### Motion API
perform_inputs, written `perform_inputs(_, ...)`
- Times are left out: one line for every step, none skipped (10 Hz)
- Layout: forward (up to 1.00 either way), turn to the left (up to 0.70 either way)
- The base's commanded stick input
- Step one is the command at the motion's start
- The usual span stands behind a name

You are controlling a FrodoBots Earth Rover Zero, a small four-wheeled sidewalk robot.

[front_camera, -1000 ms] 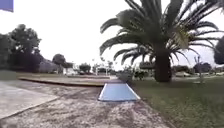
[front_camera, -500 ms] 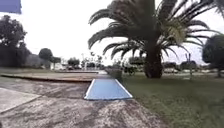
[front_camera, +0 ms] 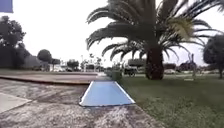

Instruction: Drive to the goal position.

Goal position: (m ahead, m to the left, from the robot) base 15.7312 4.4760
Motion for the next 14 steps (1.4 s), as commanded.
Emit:
perform_inputs(0.50, 0.00)
perform_inputs(0.50, 0.00)
perform_inputs(0.50, 0.00)
perform_inputs(0.50, 0.00)
perform_inputs(0.50, 0.00)
perform_inputs(0.50, 0.00)
perform_inputs(0.50, 0.00)
perform_inputs(0.50, 0.00)
perform_inputs(0.50, 0.00)
perform_inputs(0.50, 0.00)
perform_inputs(0.50, 0.00)
perform_inputs(0.50, 0.00)
perform_inputs(0.50, 0.00)
perform_inputs(0.50, 0.00)
